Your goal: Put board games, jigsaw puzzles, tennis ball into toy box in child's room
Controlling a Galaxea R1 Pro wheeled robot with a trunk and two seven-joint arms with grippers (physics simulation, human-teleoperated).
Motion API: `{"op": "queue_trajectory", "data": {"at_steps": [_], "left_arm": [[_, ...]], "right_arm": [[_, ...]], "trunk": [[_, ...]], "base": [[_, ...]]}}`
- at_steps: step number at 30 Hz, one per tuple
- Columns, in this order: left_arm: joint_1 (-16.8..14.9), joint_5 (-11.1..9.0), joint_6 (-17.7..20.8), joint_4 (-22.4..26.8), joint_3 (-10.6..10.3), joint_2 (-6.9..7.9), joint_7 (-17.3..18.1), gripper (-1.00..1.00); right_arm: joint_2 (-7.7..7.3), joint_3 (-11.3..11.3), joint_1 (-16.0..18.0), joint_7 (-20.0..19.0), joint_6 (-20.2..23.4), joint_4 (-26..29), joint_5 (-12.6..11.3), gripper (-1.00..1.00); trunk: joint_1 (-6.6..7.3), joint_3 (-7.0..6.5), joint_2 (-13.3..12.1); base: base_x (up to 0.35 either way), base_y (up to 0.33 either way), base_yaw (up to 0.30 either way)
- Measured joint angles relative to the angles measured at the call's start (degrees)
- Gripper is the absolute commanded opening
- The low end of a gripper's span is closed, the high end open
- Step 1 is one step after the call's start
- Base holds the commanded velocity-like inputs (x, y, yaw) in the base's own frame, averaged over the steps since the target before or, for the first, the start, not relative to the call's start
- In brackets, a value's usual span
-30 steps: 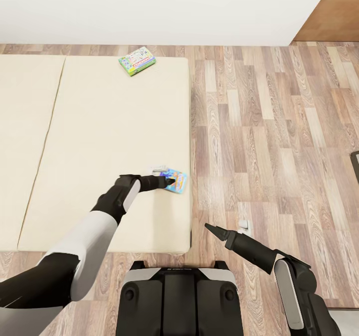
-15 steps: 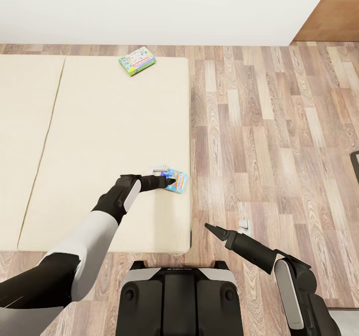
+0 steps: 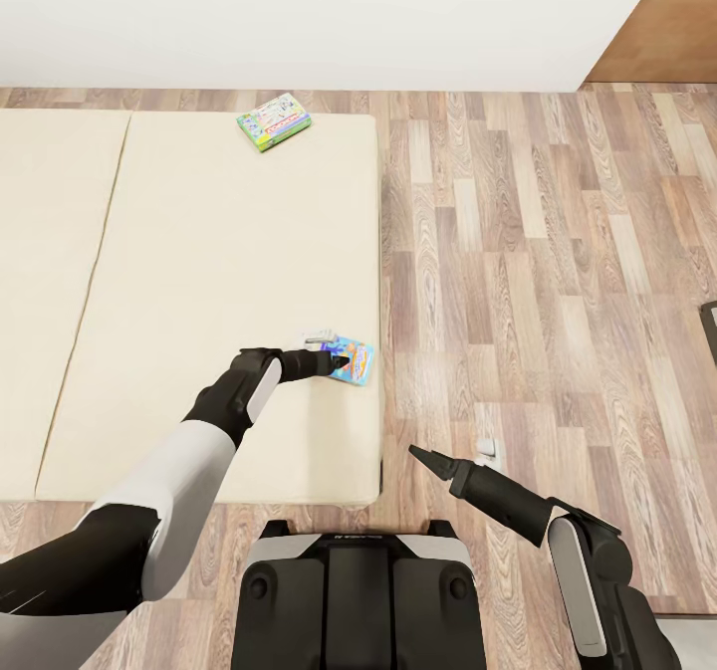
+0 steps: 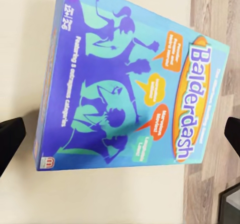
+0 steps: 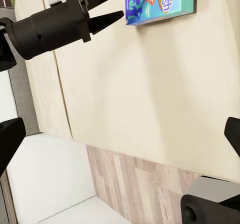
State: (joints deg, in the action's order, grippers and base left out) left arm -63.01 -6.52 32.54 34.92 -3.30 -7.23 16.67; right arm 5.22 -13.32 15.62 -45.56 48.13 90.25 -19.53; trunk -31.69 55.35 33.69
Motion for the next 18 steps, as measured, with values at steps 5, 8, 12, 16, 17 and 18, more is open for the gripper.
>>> {"op": "queue_trajectory", "data": {"at_steps": [5, 8, 12, 16, 17, 18], "left_arm": [[0.0, 0.0, 0.0, 0.0, -0.1, -0.04, -0.3, 1.00], [0.0, 0.0, -0.1, 0.0, -0.1, -0.07, -0.4, 1.00], [0.0, -0.1, -0.1, 0.0, -0.1, -0.08, -0.4, 1.00], [0.0, -0.2, -0.1, 0.0, -0.1, -0.14, -0.4, 1.00], [0.0, -0.2, -0.1, 0.0, -0.2, -0.15, -0.4, 1.00], [0.0, -0.2, -0.1, 0.0, -0.2, -0.16, -0.4, 1.00]], "right_arm": [[0.00, 0.0, 0.0, 0.0, 0.0, 0.0, 0.0, 1.00], [0.00, -0.1, 0.0, 0.0, 0.0, 0.0, 0.0, 1.00], [0.00, -0.1, 0.0, 0.0, 0.0, 0.0, 0.0, 1.00], [0.00, -0.1, 0.0, 0.0, 0.0, 0.0, 0.0, 1.00], [0.00, -0.1, 0.0, 0.0, 0.0, 0.0, 0.0, 1.00], [0.00, -0.1, 0.0, 0.0, 0.0, 0.0, 0.0, 1.00]], "trunk": [[0.00, 0.00, 0.0], [0.00, 0.00, 0.0], [0.00, 0.00, 0.0], [0.00, 0.00, 0.0], [0.00, 0.00, 0.0], [0.00, 0.00, 0.0]], "base": [[0.000, 0.000, 0.000], [0.000, 0.000, 0.000], [0.000, 0.000, 0.000], [0.000, 0.000, 0.000], [0.000, 0.000, 0.000], [0.000, 0.000, 0.000]]}}
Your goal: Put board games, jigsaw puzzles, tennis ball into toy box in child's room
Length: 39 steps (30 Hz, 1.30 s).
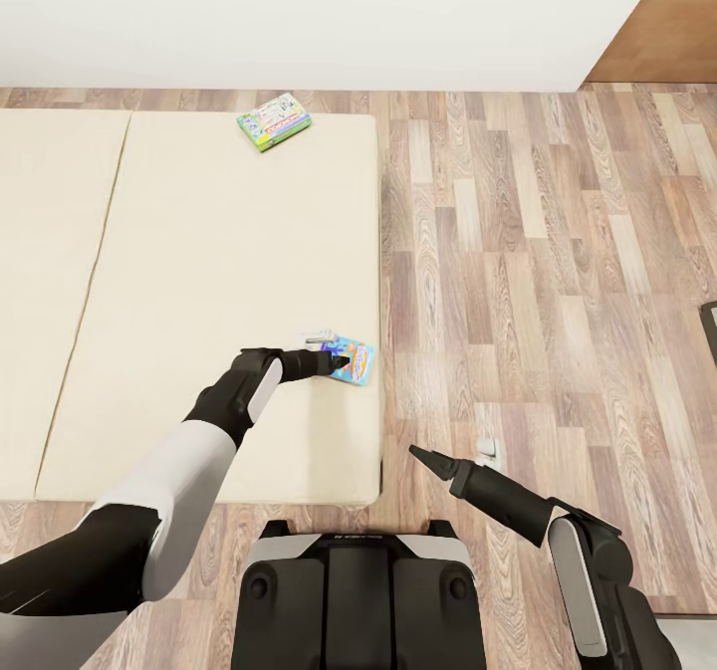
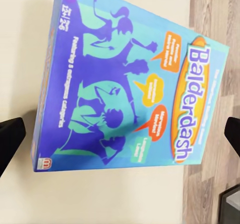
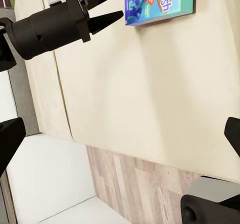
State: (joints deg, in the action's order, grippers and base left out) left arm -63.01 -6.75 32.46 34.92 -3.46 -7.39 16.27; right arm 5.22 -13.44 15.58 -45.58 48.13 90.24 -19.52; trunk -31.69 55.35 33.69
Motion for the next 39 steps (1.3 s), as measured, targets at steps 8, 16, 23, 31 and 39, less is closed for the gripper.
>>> {"op": "queue_trajectory", "data": {"at_steps": [8, 16, 23, 31, 39], "left_arm": [[0.0, -0.1, 0.0, 0.0, 0.0, -0.06, 0.0, 1.00], [0.0, -0.1, -0.1, 0.0, 0.0, -0.09, 0.0, 1.00], [0.0, -0.2, -0.2, 0.0, 0.1, -0.10, 0.0, 1.00], [0.0, -0.2, -0.3, 0.0, 0.1, -0.33, 0.1, 1.00], [0.0, -0.2, -0.3, 0.0, 0.1, -0.59, 0.5, 1.00]], "right_arm": [[0.00, -0.1, 0.0, -0.1, 0.0, 0.0, 0.0, 1.00], [0.00, -0.2, 0.0, -0.1, 0.0, 0.0, 0.0, 1.00], [0.00, -0.2, 0.0, -0.1, 0.0, 0.0, 0.0, 1.00], [0.00, -0.2, 0.0, -0.1, 0.0, 0.0, 0.0, 1.00], [0.00, -0.2, 0.0, -0.1, 0.0, 0.0, 0.0, 1.00]], "trunk": [[0.00, 0.00, 0.0], [0.00, 0.00, 0.0], [0.00, 0.00, 0.0], [0.00, 0.00, 0.0], [0.00, 0.00, 0.0]], "base": [[0.000, 0.000, 0.000], [0.000, 0.000, 0.000], [0.000, 0.000, 0.000], [0.000, 0.000, 0.000], [0.000, 0.000, 0.000]]}}
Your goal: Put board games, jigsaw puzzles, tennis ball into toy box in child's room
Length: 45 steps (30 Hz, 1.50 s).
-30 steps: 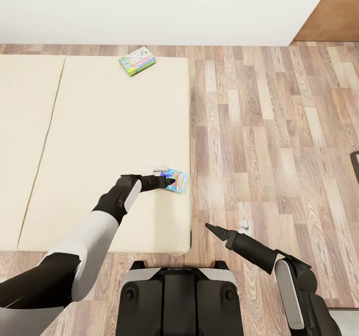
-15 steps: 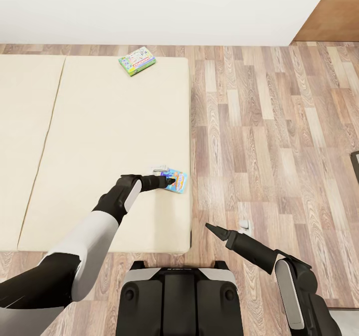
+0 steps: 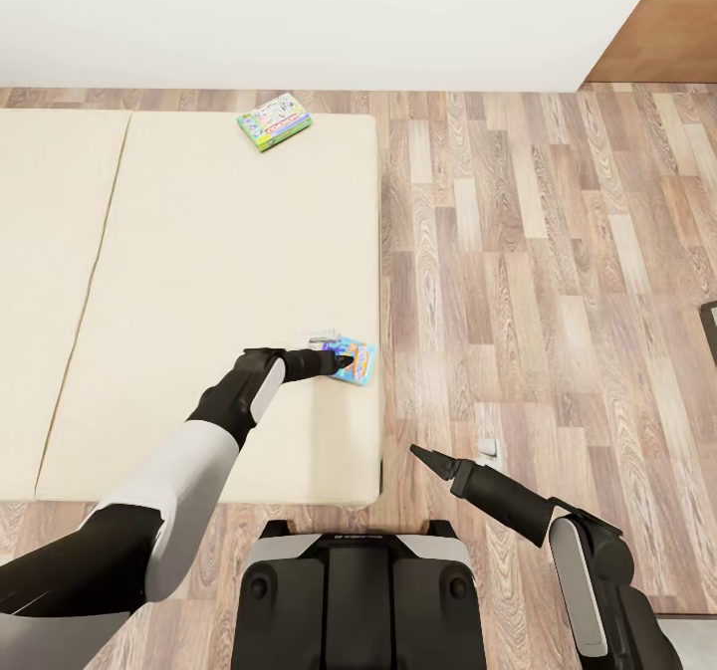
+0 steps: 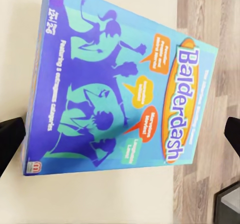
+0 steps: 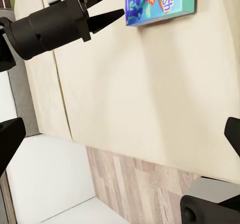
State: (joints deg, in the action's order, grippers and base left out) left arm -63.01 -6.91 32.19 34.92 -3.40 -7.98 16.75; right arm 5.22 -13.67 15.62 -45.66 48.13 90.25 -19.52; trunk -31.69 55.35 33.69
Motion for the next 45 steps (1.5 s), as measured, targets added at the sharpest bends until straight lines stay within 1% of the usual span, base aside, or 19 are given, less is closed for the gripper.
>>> {"op": "queue_trajectory", "data": {"at_steps": [6, 10, 15, 22, 26, 30, 36, 45], "left_arm": [[0.0, 0.0, -0.5, 0.0, 0.0, -0.10, -0.3, 1.00], [0.0, 0.0, -1.5, 0.0, 0.0, -0.15, -0.4, 1.00], [0.1, 0.2, -2.2, 0.0, -0.1, -0.47, -0.6, 1.00], [0.1, 0.3, -2.3, 0.0, -0.2, -0.56, -0.7, 1.00], [0.1, 0.2, -2.3, 0.0, -0.2, -0.57, -2.2, 1.00], [0.1, 0.2, -2.4, 0.0, -0.2, -0.57, -3.0, 1.00], [0.1, 0.1, -2.4, 0.0, -0.2, -0.57, -3.3, 1.00], [0.1, 0.1, -2.3, 0.0, -0.2, -0.58, -3.4, 1.00]], "right_arm": [[0.00, 0.1, 0.0, 0.0, 0.0, 0.0, 0.0, 1.00], [0.00, 0.1, 0.0, 0.0, 0.0, 0.0, 0.0, 1.00], [0.00, 0.1, 0.0, 0.0, 0.0, 0.0, 0.0, 1.00], [0.00, 0.0, 0.0, 0.0, 0.0, 0.0, 0.0, 1.00], [0.00, -0.1, 0.0, 0.0, 0.0, 0.0, 0.0, 1.00], [0.00, -0.1, 0.0, 0.0, 0.0, 0.0, 0.0, 1.00], [0.00, -0.1, 0.0, 0.0, 0.1, 0.0, 0.0, 1.00], [-0.01, -0.2, 0.0, 0.0, 0.1, 0.0, 0.0, 1.00]], "trunk": [[0.00, 0.00, 0.0], [0.00, 0.00, 0.0], [0.00, 0.00, 0.0], [0.00, 0.00, 0.0], [0.00, 0.00, 0.0], [0.00, 0.00, 0.0], [0.00, 0.00, 0.0], [0.00, 0.00, 0.0]], "base": [[0.000, 0.000, 0.000], [0.000, 0.000, 0.000], [0.000, 0.000, 0.000], [0.000, 0.000, 0.000], [0.000, 0.000, 0.000], [0.000, -0.047, 0.000], [0.000, -0.127, 0.000], [0.000, -0.019, 0.000]]}}
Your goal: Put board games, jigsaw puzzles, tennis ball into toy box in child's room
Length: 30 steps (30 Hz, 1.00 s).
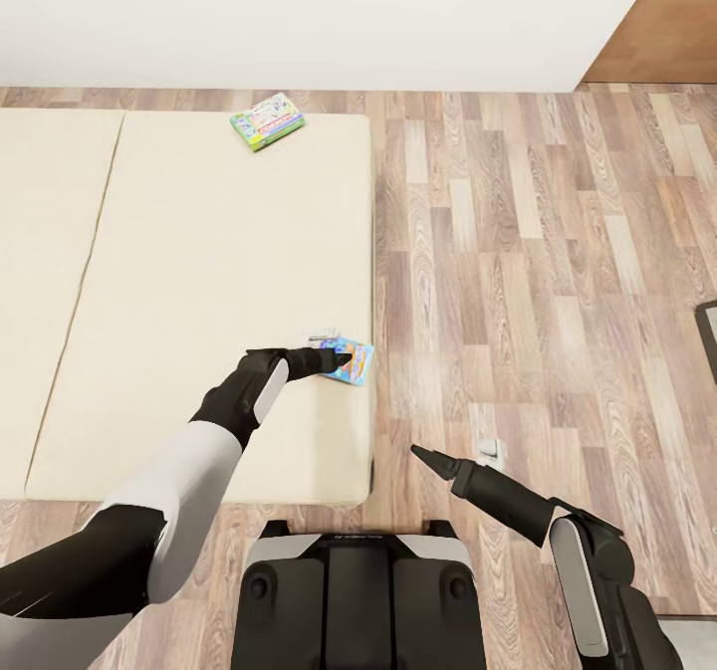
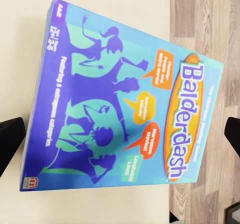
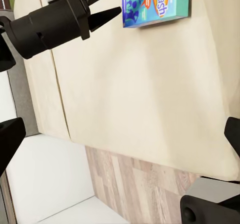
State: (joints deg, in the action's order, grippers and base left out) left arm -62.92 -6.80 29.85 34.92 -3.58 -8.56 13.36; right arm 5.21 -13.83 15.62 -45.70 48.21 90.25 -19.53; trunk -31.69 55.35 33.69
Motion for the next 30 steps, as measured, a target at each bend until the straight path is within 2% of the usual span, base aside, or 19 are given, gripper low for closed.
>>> {"op": "queue_trajectory", "data": {"at_steps": [7, 16, 30], "left_arm": [[0.0, 0.0, 0.0, 0.0, 0.0, -0.15, 0.0, 1.00], [0.0, -0.1, 0.0, 0.0, 0.0, -0.22, 0.1, 1.00], [0.1, 0.0, 0.0, 0.0, 0.0, -0.17, 0.1, 1.00]], "right_arm": [[-0.01, 0.0, 0.0, 0.0, 0.0, 0.0, 0.0, 1.00], [-0.07, 0.0, 0.0, 0.0, 0.0, 0.0, 0.0, 1.00], [-0.03, 0.0, 0.0, 0.0, 0.0, 0.0, 0.0, 1.00]], "trunk": [[0.00, 0.00, 0.0], [0.00, 0.00, 0.0], [0.00, 0.00, 0.0]], "base": [[0.000, -0.008, 0.000], [0.000, -0.172, 0.000], [0.000, -0.016, 0.000]]}}
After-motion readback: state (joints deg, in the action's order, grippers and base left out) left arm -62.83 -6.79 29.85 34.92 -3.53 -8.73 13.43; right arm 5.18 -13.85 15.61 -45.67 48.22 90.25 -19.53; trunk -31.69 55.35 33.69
